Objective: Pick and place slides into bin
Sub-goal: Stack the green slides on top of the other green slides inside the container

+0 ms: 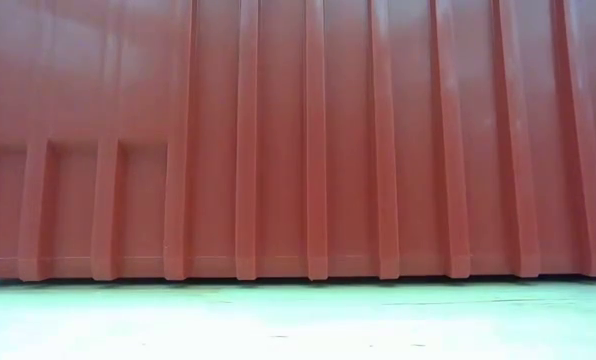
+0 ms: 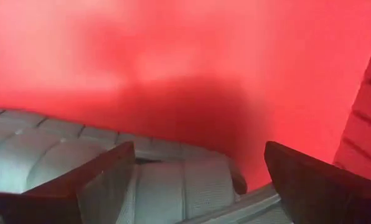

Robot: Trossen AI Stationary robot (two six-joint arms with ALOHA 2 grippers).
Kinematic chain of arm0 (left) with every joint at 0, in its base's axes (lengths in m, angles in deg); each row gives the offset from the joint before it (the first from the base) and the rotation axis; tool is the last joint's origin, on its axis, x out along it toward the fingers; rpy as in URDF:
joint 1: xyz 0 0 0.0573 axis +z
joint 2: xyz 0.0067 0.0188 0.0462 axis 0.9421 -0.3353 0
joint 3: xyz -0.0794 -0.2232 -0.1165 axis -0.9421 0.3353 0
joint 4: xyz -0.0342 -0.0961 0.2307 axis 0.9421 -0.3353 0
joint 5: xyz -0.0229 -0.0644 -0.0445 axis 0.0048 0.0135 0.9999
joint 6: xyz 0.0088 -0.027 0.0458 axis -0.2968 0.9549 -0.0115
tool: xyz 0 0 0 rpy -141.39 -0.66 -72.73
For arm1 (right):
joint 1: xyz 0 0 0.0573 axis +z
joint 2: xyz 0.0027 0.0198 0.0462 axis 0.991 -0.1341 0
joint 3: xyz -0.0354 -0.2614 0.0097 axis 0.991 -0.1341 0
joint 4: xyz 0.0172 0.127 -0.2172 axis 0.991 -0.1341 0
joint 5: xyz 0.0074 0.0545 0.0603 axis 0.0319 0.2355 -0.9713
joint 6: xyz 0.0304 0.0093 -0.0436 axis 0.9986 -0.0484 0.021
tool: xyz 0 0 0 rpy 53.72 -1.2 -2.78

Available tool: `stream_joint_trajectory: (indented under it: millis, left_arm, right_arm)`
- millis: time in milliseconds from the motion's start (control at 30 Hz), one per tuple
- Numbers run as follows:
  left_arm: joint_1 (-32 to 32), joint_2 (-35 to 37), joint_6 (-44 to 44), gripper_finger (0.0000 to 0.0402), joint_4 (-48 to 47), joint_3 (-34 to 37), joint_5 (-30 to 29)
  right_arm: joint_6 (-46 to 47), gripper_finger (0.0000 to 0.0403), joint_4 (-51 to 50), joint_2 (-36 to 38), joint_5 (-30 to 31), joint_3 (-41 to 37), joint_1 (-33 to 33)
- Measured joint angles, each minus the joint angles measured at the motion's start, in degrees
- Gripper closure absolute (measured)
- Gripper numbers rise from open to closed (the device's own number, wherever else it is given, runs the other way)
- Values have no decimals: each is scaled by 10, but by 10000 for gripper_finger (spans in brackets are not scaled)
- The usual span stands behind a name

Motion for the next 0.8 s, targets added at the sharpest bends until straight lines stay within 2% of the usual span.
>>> stream_joint_trajectory:
  millis: [233, 500, 667, 800]
  left_arm:
    - [0, 0, 14, 379, 1, 0, -1]
    - [0, 0, 14, 396, -1, 0, -1]
    - [0, 0, 16, 385, -1, 0, -1]
    - [0, 0, 23, 377, 14, -2, 3]
  right_arm:
    - [17, 37, 73, 9, -65, 0, -1]
    - [52, 37, 84, 7, -117, -34, 2]
    - [74, 37, 61, 7, -134, -83, 11]
    - [76, 37, 35, 8, -109, -113, 10]
